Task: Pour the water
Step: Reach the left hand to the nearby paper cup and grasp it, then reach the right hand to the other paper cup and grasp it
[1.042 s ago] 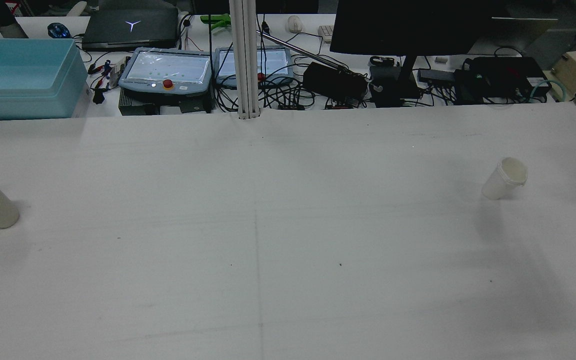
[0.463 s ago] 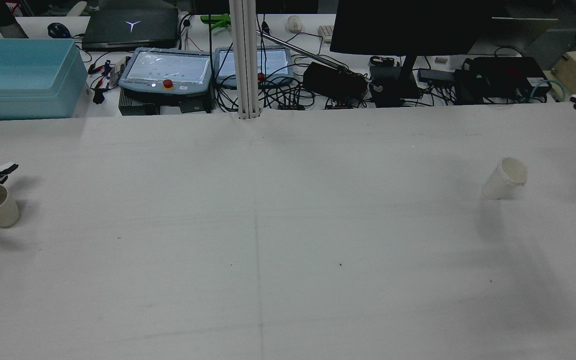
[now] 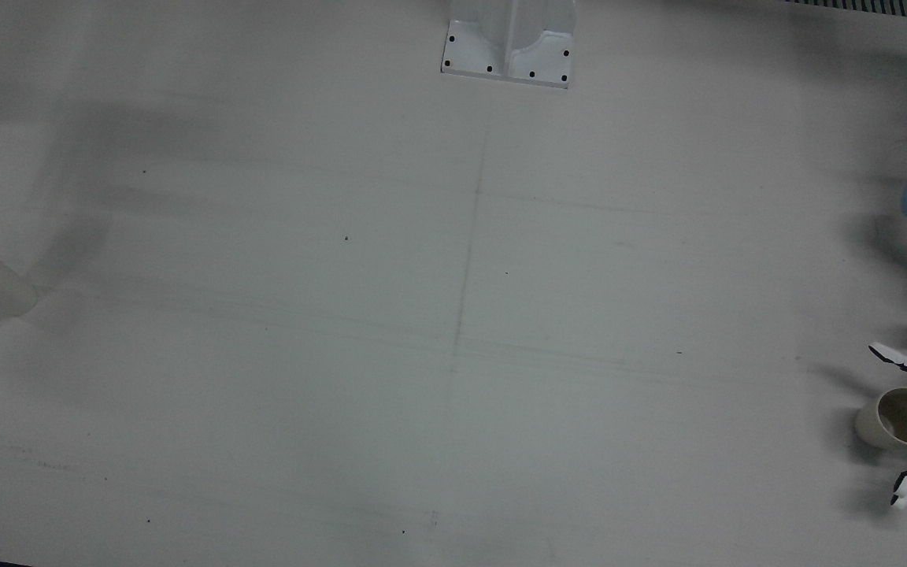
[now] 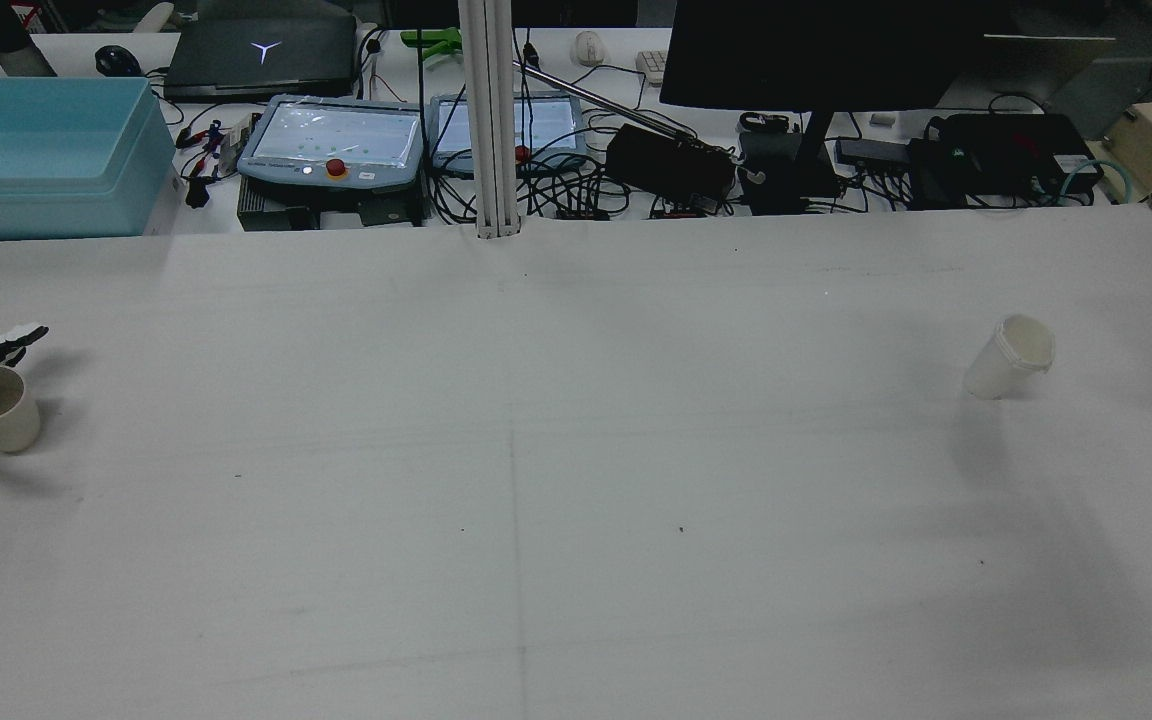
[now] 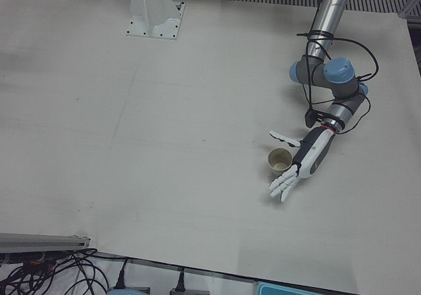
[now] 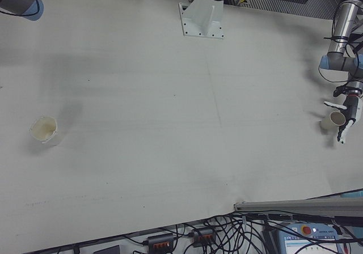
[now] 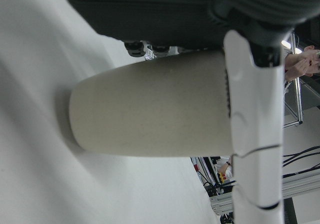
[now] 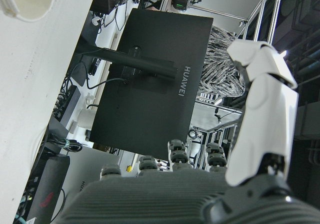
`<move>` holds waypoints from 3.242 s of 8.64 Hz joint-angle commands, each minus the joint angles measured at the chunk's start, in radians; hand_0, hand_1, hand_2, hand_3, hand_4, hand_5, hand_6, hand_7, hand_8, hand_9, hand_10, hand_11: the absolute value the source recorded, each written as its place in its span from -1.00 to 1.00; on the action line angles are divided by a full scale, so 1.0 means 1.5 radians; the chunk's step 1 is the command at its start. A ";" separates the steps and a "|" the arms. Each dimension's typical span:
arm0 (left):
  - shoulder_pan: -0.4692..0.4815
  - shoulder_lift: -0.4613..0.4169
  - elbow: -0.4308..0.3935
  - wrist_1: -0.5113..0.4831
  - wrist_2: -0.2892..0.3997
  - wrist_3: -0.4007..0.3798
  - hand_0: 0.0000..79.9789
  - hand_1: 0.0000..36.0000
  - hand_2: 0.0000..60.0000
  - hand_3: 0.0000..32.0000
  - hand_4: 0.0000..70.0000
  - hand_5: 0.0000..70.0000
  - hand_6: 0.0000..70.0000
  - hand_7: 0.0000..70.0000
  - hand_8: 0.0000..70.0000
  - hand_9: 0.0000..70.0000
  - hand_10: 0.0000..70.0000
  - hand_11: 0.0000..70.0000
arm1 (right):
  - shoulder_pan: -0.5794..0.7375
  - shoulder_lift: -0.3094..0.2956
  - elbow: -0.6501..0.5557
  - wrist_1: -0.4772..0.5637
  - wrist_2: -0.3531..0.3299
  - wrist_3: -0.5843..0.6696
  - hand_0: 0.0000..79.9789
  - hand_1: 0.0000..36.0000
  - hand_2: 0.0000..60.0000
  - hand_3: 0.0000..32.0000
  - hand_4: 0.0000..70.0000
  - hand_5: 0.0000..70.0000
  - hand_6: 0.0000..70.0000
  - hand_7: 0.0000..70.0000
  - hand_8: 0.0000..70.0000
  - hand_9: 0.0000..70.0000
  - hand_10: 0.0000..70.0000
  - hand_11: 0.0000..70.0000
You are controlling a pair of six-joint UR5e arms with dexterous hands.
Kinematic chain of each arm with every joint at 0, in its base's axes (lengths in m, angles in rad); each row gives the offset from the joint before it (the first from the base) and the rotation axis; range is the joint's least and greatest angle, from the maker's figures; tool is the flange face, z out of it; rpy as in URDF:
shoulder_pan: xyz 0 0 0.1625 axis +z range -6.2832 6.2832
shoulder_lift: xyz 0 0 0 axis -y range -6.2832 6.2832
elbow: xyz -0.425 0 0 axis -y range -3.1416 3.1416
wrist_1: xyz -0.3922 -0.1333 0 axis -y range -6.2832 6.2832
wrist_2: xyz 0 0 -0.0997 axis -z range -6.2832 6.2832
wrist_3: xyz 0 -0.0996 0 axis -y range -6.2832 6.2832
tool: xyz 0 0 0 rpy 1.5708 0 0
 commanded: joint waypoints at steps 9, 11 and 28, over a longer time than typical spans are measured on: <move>-0.002 -0.006 -0.101 0.141 -0.007 -0.098 1.00 1.00 1.00 -1.00 -0.35 1.00 -0.71 -0.79 -0.96 -1.00 -0.89 -0.70 | 0.000 -0.004 -0.005 0.027 0.002 0.013 0.30 0.45 -0.09 -1.00 -1.00 -0.80 -0.72 -0.85 -0.95 -0.92 -1.00 -1.00; -0.003 -0.006 -0.193 0.223 -0.009 -0.128 1.00 1.00 1.00 -1.00 -0.41 1.00 -0.71 -0.78 -0.97 -1.00 -0.90 -0.71 | -0.011 0.020 -0.119 0.125 0.002 0.008 0.29 0.45 -0.06 -1.00 -1.00 -0.79 -0.69 -0.84 -0.91 -0.87 -1.00 -1.00; -0.003 -0.002 -0.336 0.351 -0.039 -0.178 1.00 1.00 1.00 -1.00 -0.57 1.00 -0.75 -0.80 -0.97 -1.00 -0.91 -0.73 | -0.193 0.117 -0.330 0.291 0.010 -0.153 0.44 0.73 -0.01 -1.00 -1.00 -0.75 -0.61 -0.57 -0.95 -0.95 -1.00 -1.00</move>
